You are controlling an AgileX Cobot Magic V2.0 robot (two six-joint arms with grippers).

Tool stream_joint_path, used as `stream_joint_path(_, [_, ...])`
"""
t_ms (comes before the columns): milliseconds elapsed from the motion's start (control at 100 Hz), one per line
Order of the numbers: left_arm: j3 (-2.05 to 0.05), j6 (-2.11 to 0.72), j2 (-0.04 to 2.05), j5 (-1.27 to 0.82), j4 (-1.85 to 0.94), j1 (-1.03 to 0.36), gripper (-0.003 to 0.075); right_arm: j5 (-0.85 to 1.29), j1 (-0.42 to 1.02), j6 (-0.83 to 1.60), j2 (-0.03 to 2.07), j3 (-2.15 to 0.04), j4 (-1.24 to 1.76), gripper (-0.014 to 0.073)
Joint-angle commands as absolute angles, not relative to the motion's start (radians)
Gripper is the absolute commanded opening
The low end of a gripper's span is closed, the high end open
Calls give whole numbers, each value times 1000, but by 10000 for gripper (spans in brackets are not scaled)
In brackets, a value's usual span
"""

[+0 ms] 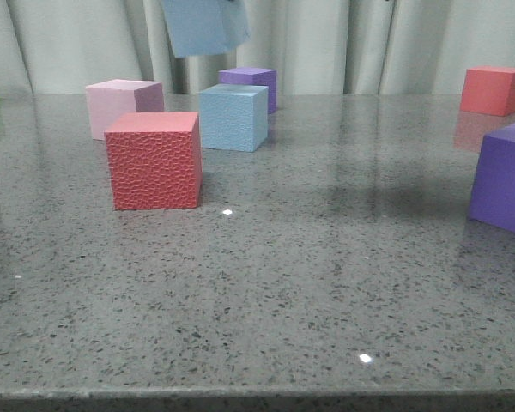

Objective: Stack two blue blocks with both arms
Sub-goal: 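Carry the held blue cube over the placed blue cube and lower it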

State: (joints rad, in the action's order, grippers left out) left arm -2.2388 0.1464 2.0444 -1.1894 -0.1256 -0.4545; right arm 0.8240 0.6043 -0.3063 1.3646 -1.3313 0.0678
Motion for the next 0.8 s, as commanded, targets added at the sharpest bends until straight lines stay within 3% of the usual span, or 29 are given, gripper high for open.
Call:
stream_joint_path(0, [-2275,165,1998,-1144,-121,-474,335,783,604,-299,1328,-1356,75,568])
stream_joint_path(790, [-2275,177,2042,-1121,-149,-487,353,791,604,-299,1328,-1356,84,568])
